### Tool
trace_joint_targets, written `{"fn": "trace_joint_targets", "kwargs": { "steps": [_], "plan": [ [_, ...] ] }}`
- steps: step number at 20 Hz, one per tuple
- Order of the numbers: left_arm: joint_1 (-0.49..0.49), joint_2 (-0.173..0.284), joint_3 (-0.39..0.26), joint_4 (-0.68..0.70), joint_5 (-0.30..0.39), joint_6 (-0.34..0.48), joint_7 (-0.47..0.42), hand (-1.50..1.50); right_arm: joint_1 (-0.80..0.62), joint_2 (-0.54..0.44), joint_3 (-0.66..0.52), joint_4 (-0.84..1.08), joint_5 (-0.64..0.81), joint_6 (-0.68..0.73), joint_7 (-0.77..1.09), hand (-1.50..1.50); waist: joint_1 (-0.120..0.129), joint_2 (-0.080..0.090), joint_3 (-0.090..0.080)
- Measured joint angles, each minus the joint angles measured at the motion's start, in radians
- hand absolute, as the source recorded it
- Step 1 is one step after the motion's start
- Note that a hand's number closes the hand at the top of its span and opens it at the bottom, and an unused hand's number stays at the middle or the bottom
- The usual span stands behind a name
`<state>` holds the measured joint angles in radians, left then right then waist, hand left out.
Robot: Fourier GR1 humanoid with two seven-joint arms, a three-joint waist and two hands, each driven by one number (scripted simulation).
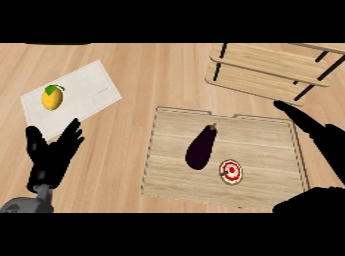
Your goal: Pick the cupcake from the tray and place it in the tiered shelf
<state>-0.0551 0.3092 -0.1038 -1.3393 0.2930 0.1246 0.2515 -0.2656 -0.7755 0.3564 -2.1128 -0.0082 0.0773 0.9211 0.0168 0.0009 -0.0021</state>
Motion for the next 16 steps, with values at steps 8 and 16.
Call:
{"fn": "trace_joint_targets", "kwargs": {
  "steps": [8,16],
  "plan": [
    [-0.006,-0.011,0.013,0.005,-0.019,-0.001,0.015,0.0,-0.117,0.159,0.167,0.082,0.151,0.022,0.146,-1.5,-0.007,-0.001,0.001],
    [-0.016,-0.01,0.048,0.041,-0.017,-0.032,-0.005,0.0,-0.127,0.239,0.257,0.162,0.256,0.046,0.181,-1.5,-0.013,-0.002,0.001]
  ]
}}
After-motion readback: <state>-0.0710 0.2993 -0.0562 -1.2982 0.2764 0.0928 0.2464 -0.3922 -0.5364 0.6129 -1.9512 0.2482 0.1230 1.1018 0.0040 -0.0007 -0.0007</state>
